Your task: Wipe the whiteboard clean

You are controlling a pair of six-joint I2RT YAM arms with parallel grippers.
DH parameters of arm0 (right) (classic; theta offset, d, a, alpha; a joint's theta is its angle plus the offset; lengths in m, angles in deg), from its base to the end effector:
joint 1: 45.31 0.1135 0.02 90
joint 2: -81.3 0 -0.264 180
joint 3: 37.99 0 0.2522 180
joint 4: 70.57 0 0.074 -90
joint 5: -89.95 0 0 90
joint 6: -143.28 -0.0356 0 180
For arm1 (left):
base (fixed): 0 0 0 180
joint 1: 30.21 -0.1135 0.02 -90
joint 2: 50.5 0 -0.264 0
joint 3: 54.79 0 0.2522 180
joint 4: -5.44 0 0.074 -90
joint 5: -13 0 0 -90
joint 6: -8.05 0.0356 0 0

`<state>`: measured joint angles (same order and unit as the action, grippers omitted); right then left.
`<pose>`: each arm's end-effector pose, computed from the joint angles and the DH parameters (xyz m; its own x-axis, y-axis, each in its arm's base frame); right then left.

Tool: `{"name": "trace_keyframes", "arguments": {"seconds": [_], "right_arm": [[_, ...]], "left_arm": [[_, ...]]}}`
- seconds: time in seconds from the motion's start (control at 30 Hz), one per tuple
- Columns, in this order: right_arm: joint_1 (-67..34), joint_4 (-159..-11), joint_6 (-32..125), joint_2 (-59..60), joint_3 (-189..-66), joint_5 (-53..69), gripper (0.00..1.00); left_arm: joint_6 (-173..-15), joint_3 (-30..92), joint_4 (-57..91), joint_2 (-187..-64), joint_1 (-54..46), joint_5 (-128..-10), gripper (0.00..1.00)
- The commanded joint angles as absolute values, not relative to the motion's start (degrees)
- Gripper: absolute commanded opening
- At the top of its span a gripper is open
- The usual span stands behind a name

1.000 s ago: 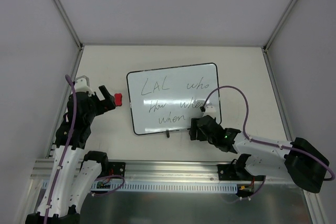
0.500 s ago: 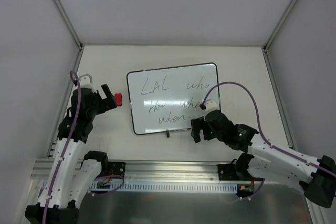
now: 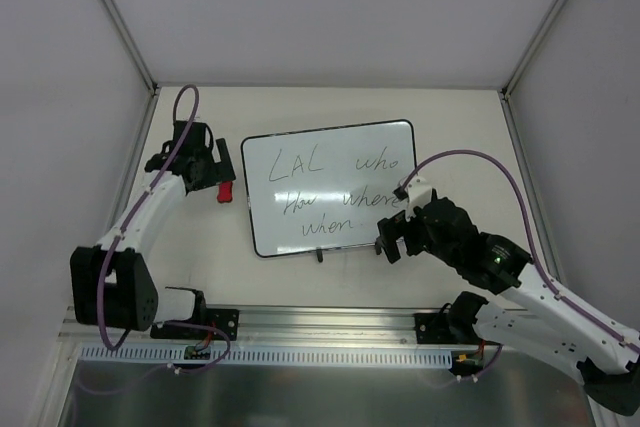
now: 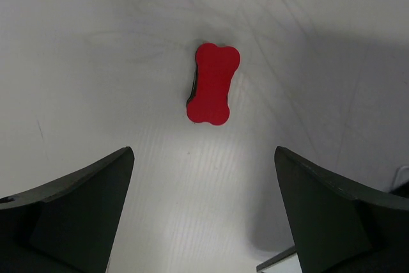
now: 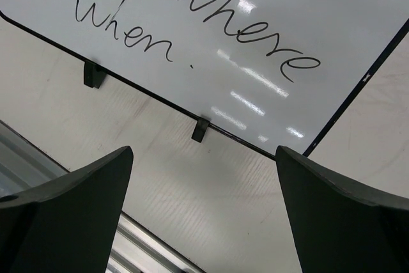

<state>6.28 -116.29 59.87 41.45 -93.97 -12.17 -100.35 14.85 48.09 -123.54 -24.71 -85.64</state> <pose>0.1017 0.1162 0.2990 -0.2299 -0.4705 -0.8519 -0.6836 0.7011 -0.2028 0.2698 -0.0206 0.2724 -0.6771 -0.2483 -0.6927 -0.2348 0.9651 -0.1164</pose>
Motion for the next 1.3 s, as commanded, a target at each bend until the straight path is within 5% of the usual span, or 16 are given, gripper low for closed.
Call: {"name": "trace_keyframes", "arguments": {"seconds": [0.0,0.4,1.27], "right_arm": [[6.10,-117.55,61.54,43.51,-94.03,-12.00,0.99],[6.02,-116.14,60.84,47.82,-91.74,-14.28,0.99],[6.02,-115.88,60.14,46.94,-92.45,-16.83,0.99]], "left_arm": [[-98.74,20.14,47.86,-130.47,-25.81,-86.41,0.93],[-99.62,24.45,47.86,-145.41,-25.99,-84.29,0.77],[-98.57,27.88,47.77,-154.30,-25.99,-83.67,0.49]]}}
